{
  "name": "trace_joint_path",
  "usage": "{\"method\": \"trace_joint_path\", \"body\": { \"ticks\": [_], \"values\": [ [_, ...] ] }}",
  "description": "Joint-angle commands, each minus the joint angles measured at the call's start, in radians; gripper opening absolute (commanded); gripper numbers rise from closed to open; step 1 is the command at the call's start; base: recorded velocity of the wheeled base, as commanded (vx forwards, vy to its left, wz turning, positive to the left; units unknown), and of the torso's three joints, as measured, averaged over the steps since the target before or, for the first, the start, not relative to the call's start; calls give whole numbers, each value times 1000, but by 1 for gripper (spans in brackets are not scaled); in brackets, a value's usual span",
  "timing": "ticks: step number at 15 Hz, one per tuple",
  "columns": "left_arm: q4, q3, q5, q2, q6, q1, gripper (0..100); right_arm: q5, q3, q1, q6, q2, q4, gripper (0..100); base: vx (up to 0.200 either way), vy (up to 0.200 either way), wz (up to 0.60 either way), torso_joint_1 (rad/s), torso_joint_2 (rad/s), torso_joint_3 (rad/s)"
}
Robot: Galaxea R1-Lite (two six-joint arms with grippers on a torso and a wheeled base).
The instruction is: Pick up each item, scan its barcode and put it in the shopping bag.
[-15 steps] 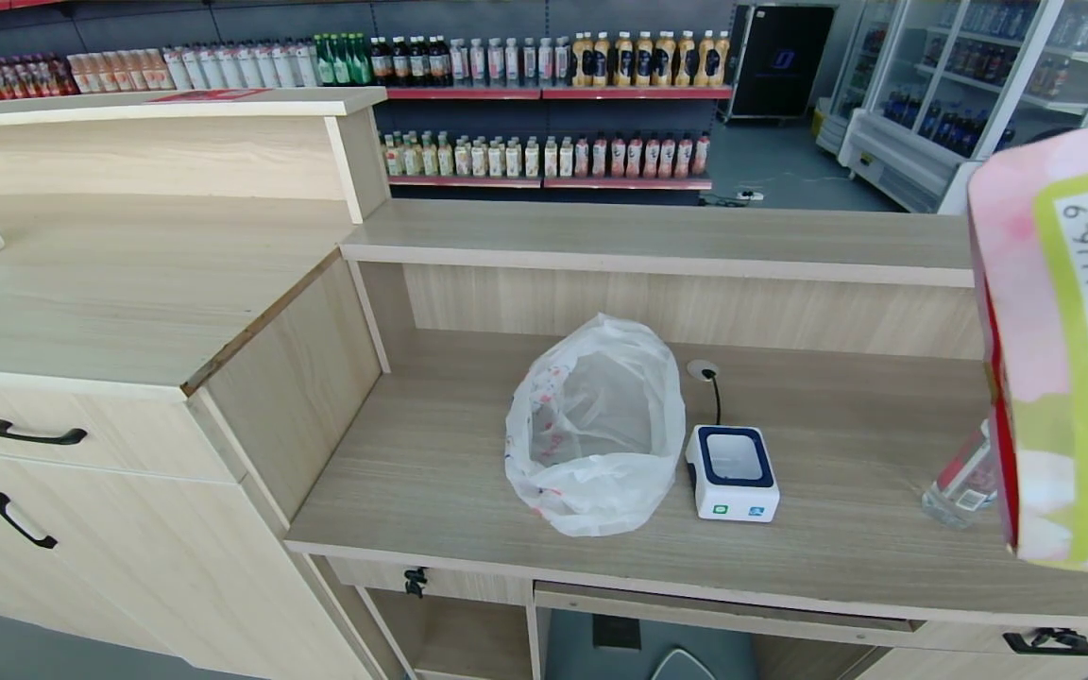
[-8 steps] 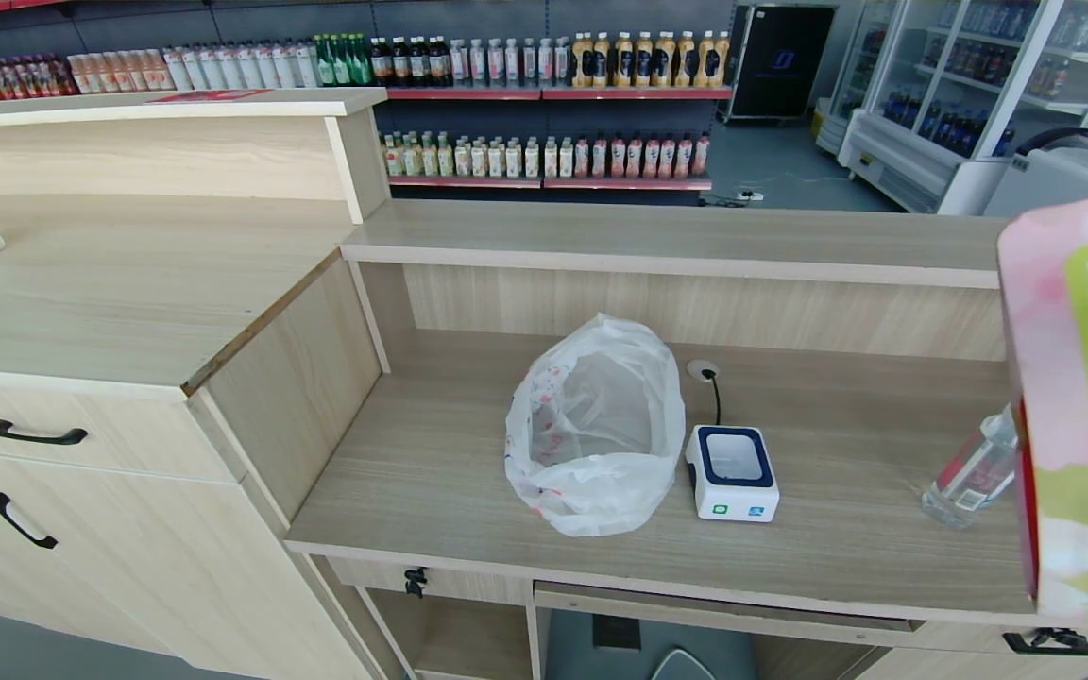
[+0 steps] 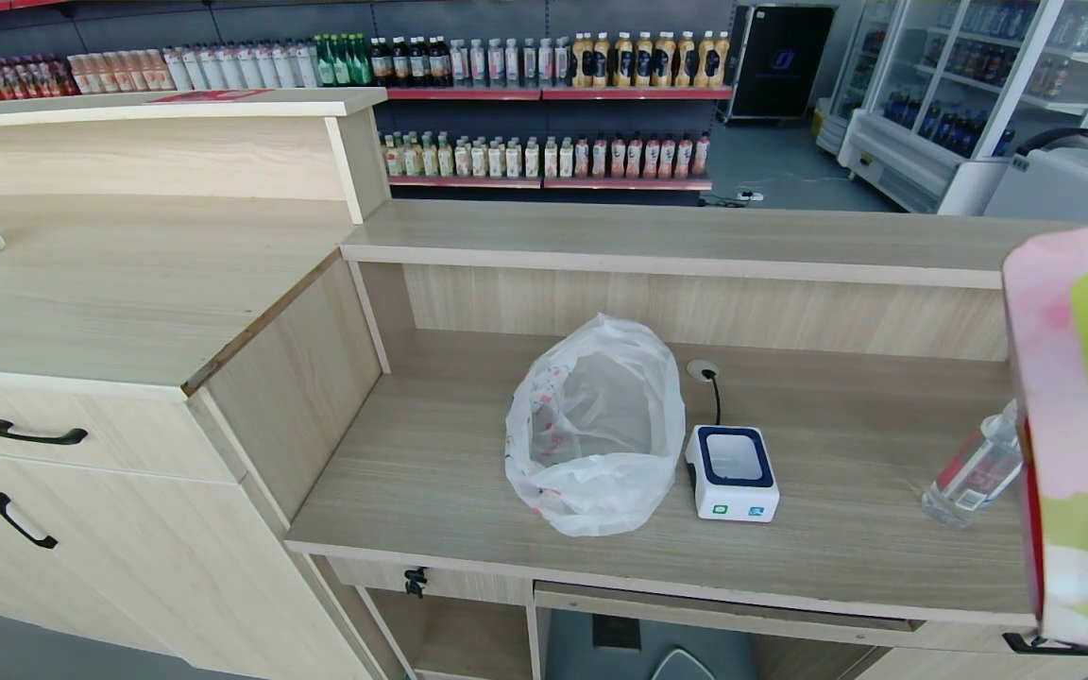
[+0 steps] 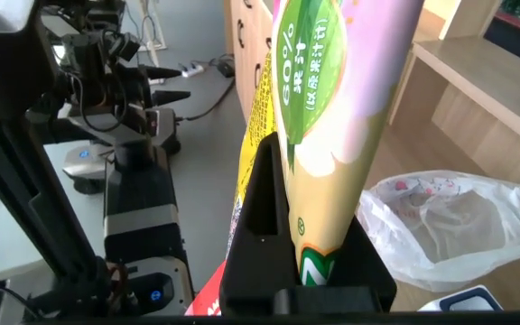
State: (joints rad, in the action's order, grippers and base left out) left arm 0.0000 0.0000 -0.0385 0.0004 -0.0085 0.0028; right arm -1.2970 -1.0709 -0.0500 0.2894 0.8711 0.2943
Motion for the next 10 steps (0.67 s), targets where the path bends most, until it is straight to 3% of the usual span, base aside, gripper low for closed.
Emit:
{"method": "trace_joint_path", "body": {
  "ticks": [1, 7, 10],
  "values": [
    [0, 0, 0, 0, 1, 0, 100, -1, -3, 1, 1, 16, 0, 0, 0, 0, 0, 0, 0, 0],
    [0, 0, 0, 0, -1, 0, 100, -2, -8, 1, 5, 48, 0, 0, 0, 0, 0, 0, 0, 0],
    [0, 0, 0, 0, -1, 0, 100, 2, -50, -80, 4, 121, -3, 0, 0, 0, 0, 0, 0, 0]
  ]
}}
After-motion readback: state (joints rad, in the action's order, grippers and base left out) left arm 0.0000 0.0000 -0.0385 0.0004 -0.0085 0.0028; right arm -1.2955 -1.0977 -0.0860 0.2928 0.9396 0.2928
